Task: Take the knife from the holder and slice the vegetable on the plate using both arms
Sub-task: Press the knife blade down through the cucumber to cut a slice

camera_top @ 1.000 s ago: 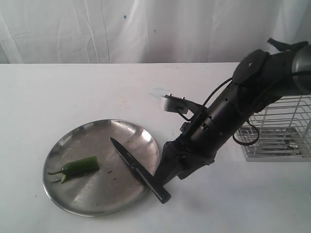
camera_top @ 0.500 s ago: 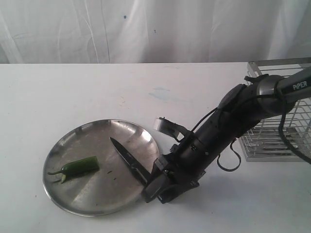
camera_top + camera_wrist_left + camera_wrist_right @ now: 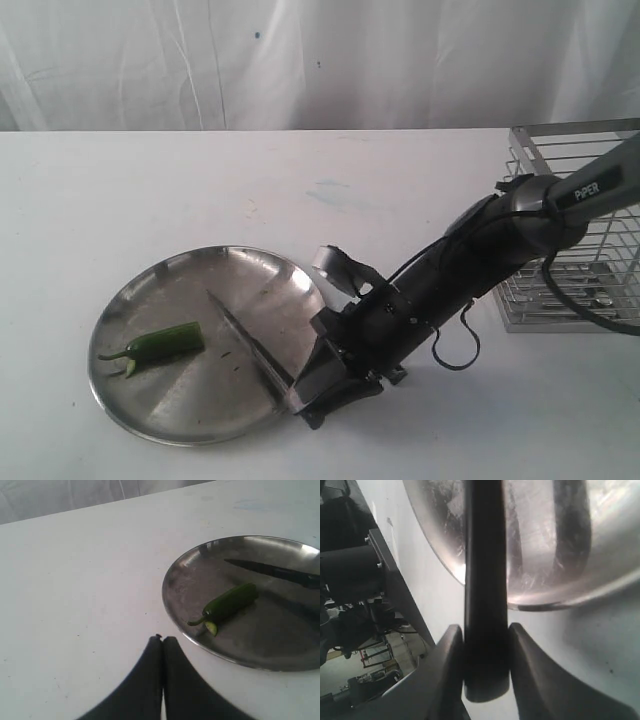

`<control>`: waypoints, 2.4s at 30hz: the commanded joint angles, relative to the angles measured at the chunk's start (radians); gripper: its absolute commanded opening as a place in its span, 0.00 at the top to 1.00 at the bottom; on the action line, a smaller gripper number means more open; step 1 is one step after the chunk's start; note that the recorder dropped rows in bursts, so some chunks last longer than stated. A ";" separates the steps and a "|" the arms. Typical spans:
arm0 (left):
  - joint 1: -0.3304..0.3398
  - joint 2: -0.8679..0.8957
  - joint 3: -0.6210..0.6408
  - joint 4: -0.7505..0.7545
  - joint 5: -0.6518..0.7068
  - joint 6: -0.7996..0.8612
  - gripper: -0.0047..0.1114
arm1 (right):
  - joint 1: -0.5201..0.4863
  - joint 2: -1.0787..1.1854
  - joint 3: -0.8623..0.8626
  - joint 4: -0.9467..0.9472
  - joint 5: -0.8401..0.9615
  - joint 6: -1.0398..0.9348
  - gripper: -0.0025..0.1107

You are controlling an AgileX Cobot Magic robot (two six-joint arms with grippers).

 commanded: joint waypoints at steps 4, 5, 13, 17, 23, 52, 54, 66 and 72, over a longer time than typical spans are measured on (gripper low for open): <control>-0.006 -0.004 0.004 -0.004 -0.004 -0.005 0.96 | -0.005 0.033 0.004 -0.020 0.012 0.012 0.98; -0.006 -0.004 0.004 -0.004 -0.004 -0.005 0.96 | -0.005 0.033 0.004 -0.020 0.012 0.012 0.98; -0.006 -0.004 0.004 -0.004 -0.004 -0.005 0.96 | -0.005 -0.035 0.004 -0.022 0.012 -0.008 0.98; -0.006 -0.004 0.004 -0.004 -0.004 -0.005 0.96 | -0.005 -0.122 0.004 -0.018 0.012 -0.038 0.98; -0.006 -0.004 0.004 -0.004 -0.004 -0.005 0.96 | -0.005 -0.197 0.007 -0.021 0.012 -0.046 0.98; -0.006 -0.004 0.004 -0.004 -0.004 -0.005 0.96 | 0.050 -0.054 0.067 0.009 0.012 0.031 0.89; -0.006 -0.004 0.004 -0.004 -0.004 -0.005 0.96 | 0.050 -0.054 0.067 0.009 0.012 0.054 0.84; -0.006 -0.004 0.004 -0.004 -0.004 -0.005 0.96 | 0.050 -0.054 0.040 0.004 0.012 0.083 0.74; -0.006 -0.004 0.004 -0.004 -0.004 -0.005 0.96 | 0.050 -0.054 0.028 -0.003 0.012 0.083 0.67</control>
